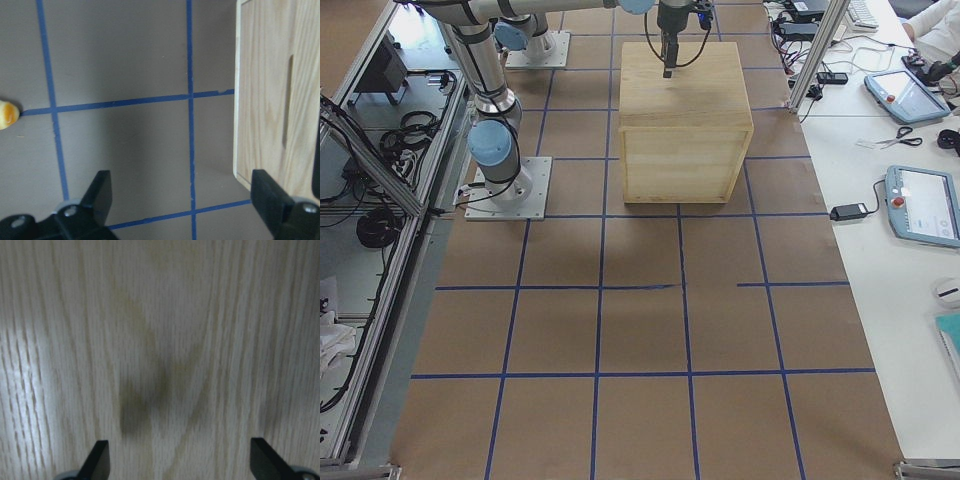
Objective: Open upper drawer
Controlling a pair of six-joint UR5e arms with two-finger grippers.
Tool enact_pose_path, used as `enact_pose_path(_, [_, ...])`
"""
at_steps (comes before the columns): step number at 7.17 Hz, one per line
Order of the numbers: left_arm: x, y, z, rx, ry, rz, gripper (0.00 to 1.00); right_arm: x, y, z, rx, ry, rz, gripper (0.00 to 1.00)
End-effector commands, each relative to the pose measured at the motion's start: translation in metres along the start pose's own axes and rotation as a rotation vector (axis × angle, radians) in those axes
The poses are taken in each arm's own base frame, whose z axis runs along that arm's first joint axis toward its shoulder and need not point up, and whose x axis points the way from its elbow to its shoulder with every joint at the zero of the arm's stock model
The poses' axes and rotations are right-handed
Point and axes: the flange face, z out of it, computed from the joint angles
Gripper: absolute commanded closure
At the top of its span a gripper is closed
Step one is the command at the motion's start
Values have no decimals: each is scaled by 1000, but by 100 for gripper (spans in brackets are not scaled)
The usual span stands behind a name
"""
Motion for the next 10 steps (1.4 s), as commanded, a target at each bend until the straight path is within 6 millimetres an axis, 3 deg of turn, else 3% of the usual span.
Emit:
enact_pose_path(1, [19,-6,19,22,84,17,0,0,0,0,1,0,0,0])
enact_pose_path(6, [8,-12,48,23,71,77,0,0,0,0,1,0,0,0])
enact_pose_path(7, [-3,-13,41,36,52,65,0,0,0,0,1,0,0,0])
enact_pose_path(10, [-64,-25,22,53,-1,-22,0,0,0,0,1,0,0,0])
